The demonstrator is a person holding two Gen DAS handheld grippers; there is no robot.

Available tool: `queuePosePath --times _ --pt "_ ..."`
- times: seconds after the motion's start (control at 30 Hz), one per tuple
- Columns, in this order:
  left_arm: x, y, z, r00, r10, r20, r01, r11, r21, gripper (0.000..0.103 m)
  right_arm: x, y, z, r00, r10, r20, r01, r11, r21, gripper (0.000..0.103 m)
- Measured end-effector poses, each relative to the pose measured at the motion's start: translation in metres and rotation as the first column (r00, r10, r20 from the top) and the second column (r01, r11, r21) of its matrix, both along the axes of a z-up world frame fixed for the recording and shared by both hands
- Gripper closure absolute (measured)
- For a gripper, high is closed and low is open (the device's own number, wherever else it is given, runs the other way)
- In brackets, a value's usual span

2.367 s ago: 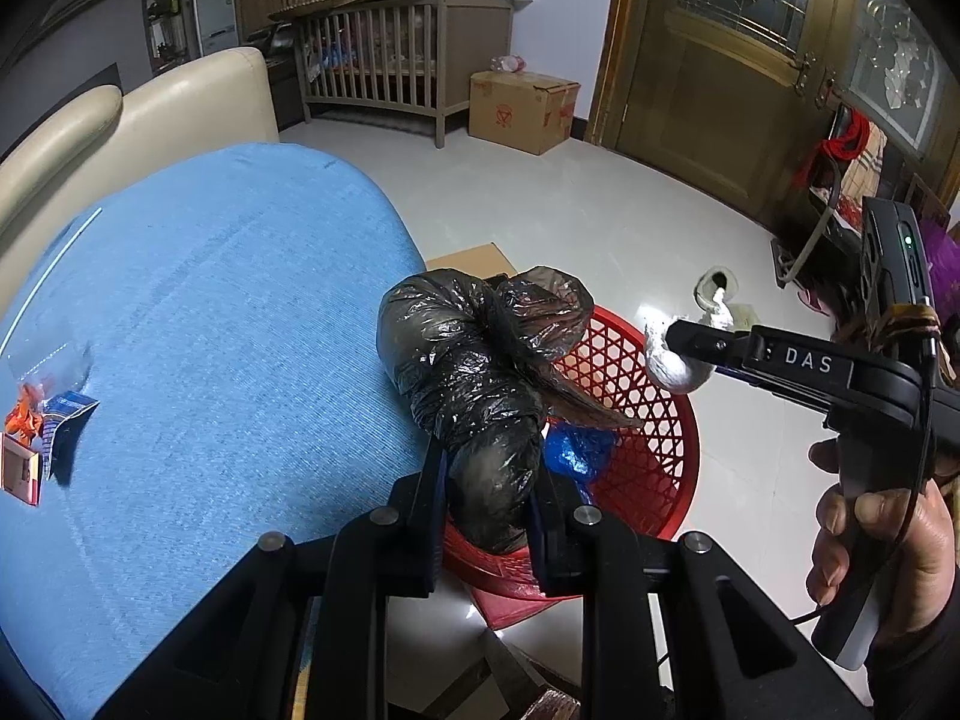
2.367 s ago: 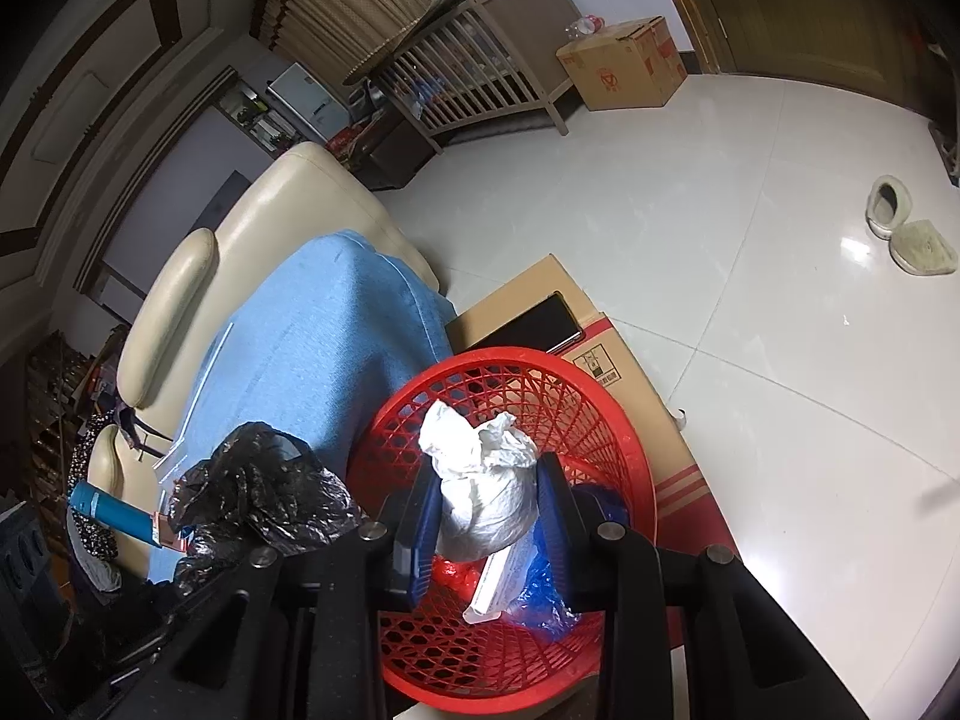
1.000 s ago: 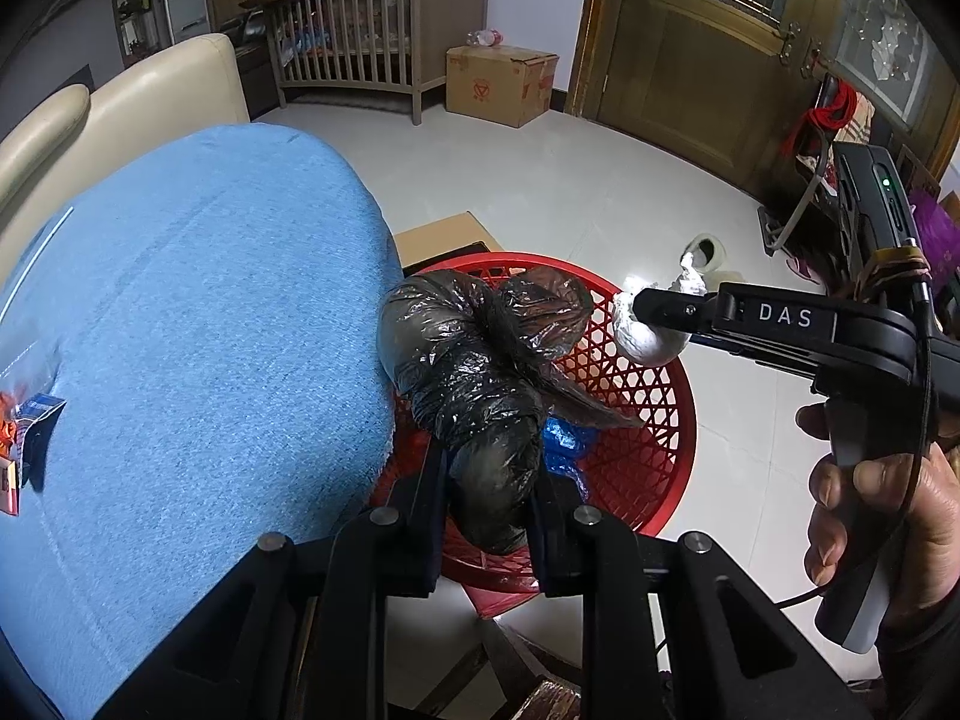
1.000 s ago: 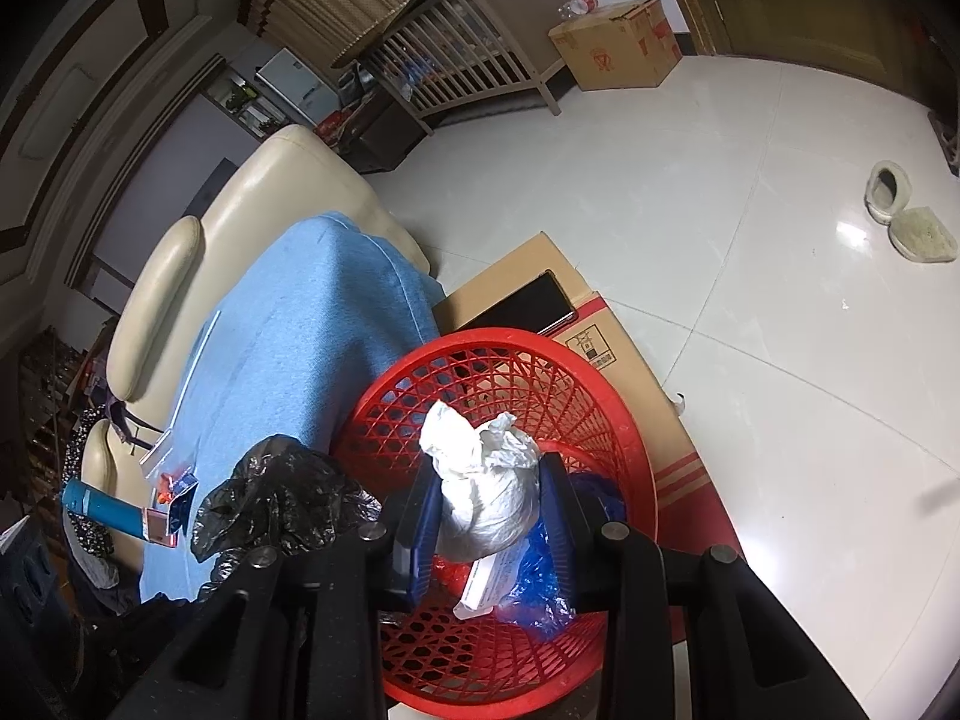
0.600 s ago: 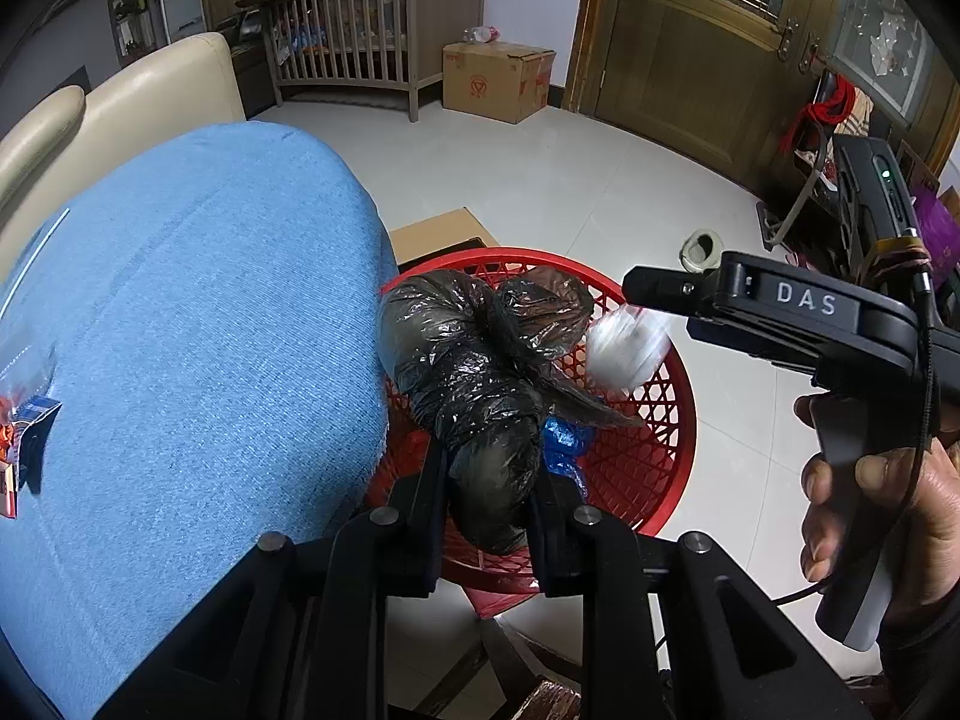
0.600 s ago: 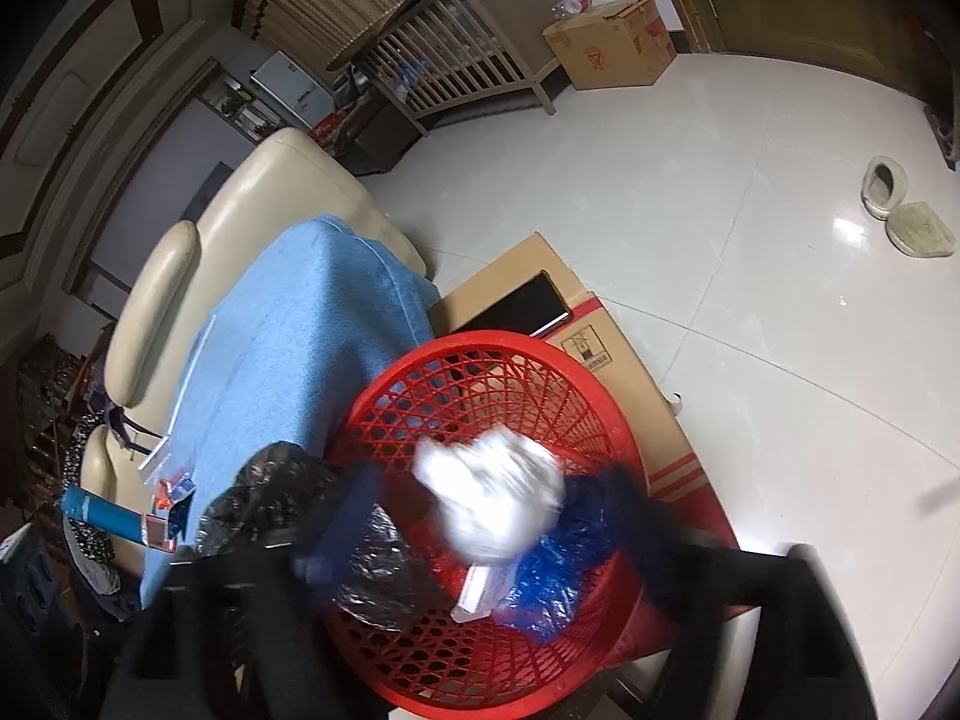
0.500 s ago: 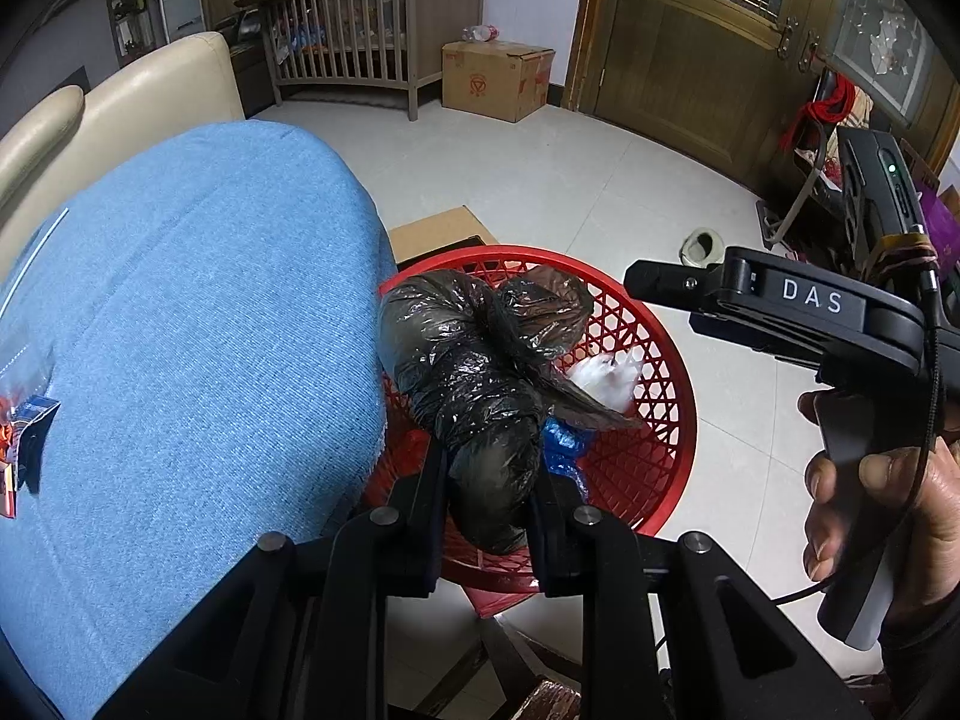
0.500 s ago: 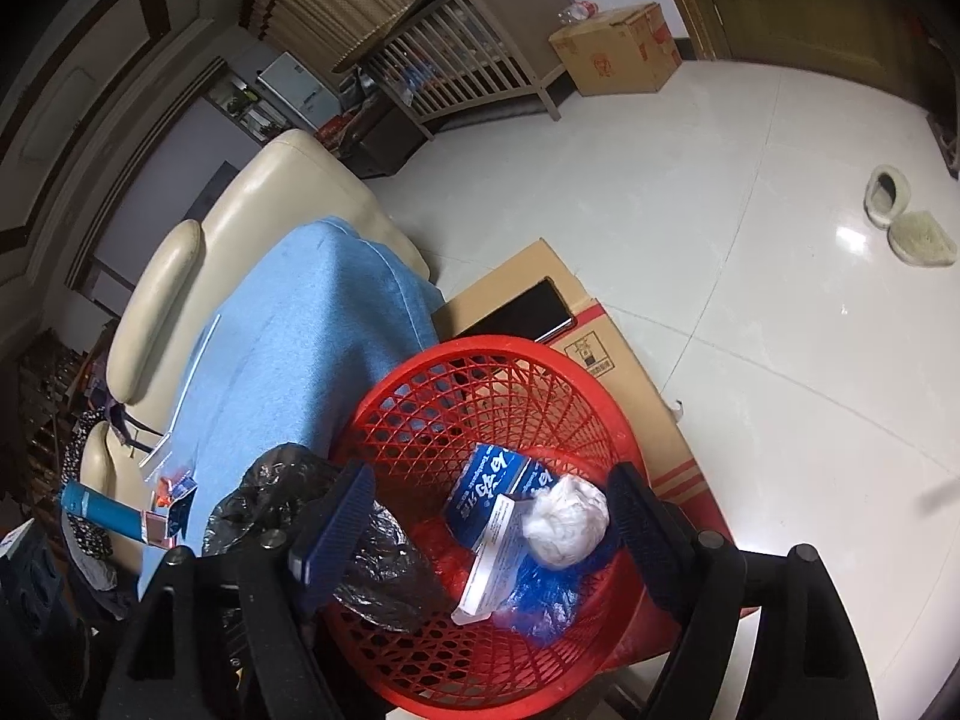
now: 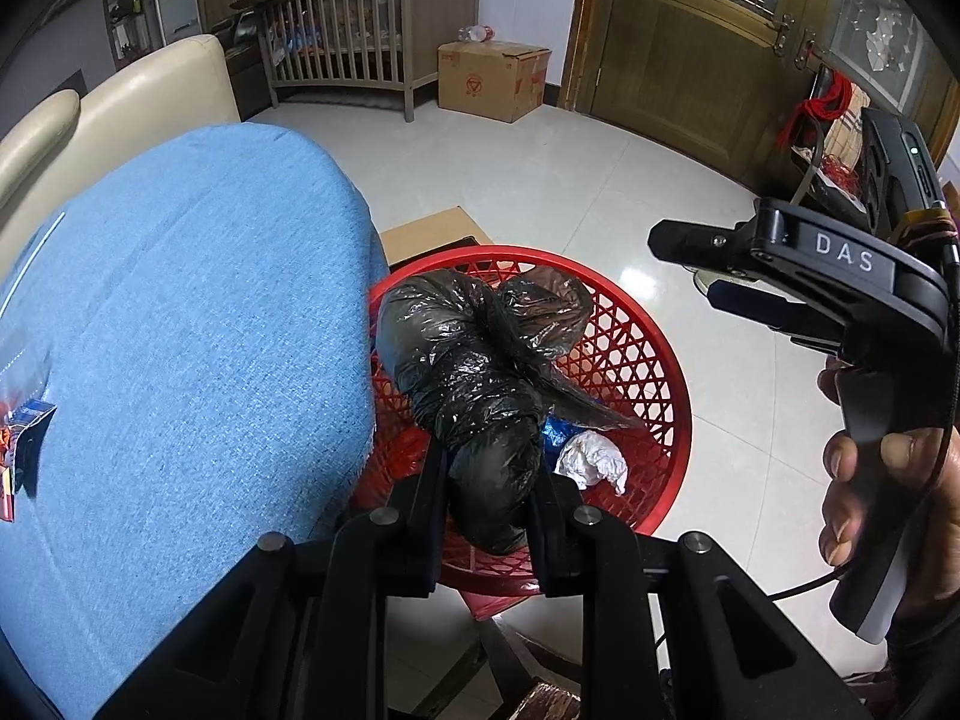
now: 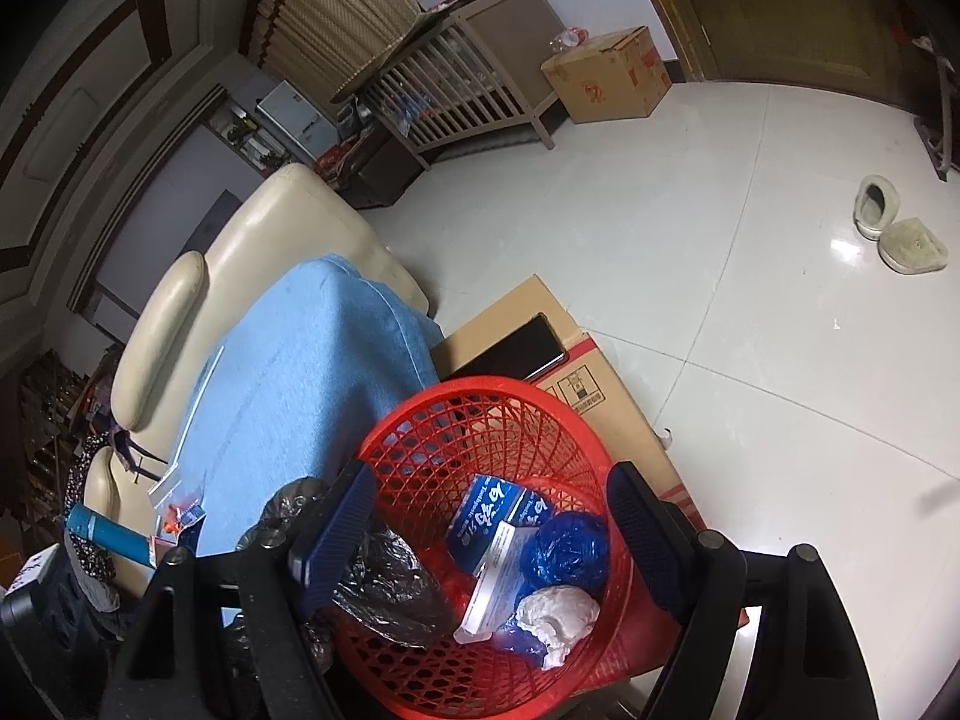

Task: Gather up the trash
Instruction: 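Open the right tool to drop the tissue while the left tool drops the black bags, then move both open tools back over the remaining items on the table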

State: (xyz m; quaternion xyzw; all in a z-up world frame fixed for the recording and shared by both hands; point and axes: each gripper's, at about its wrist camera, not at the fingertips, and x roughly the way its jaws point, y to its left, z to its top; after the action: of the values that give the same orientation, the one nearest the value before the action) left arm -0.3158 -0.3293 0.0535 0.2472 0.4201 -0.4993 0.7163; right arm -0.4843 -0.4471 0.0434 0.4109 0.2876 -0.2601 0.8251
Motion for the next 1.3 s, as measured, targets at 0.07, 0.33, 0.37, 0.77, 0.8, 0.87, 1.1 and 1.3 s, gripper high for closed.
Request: queuePosePath --times 0.07,0.33,0.37,0.77,0.8,0.87,1.1,1.3 --pt "-0.001 0.000 0.000 1.000 -0.004 -0.002 0.004 1.000 0.001 0.079 -0.002 -0.001 0.001 1.000 -0.004 0.007 0.004 1.000 -0.002 0.020" --pt "-0.003 -0.008 -0.002 1.000 -0.008 0.005 0.008 1.000 0.007 0.076 -0.009 -0.006 0.006 1.000 -0.023 0.021 0.024 1.000 -0.009 0.020" --pt "-0.002 -0.010 -0.002 1.000 -0.010 0.000 0.010 1.000 0.008 0.073 -0.011 -0.006 0.007 0.999 -0.027 0.023 0.028 1.000 -0.011 0.020" --pt "0.013 0.006 0.018 0.999 0.051 0.006 -0.051 0.997 -0.060 0.035 -0.018 -0.010 0.024 0.997 -0.082 -0.003 0.082 0.994 -0.069 0.005" --pt "0.016 0.012 0.022 0.998 0.067 0.021 -0.065 0.995 -0.077 0.035 -0.016 -0.009 0.026 0.997 -0.079 -0.011 0.078 0.994 -0.074 0.005" --pt "0.023 0.023 0.032 0.992 0.102 0.072 -0.094 0.990 -0.104 0.035 -0.011 -0.006 0.030 0.997 -0.068 -0.025 0.066 0.993 -0.094 0.005" --pt "0.056 0.085 0.063 0.938 0.283 0.198 -0.231 0.940 -0.251 0.030 0.031 0.029 0.057 0.997 0.053 -0.060 -0.066 0.970 -0.232 0.005" --pt "0.105 0.157 0.059 0.870 0.478 0.119 -0.433 0.858 -0.275 0.030 0.094 0.081 0.072 0.958 0.272 -0.089 -0.286 0.910 -0.301 0.005"
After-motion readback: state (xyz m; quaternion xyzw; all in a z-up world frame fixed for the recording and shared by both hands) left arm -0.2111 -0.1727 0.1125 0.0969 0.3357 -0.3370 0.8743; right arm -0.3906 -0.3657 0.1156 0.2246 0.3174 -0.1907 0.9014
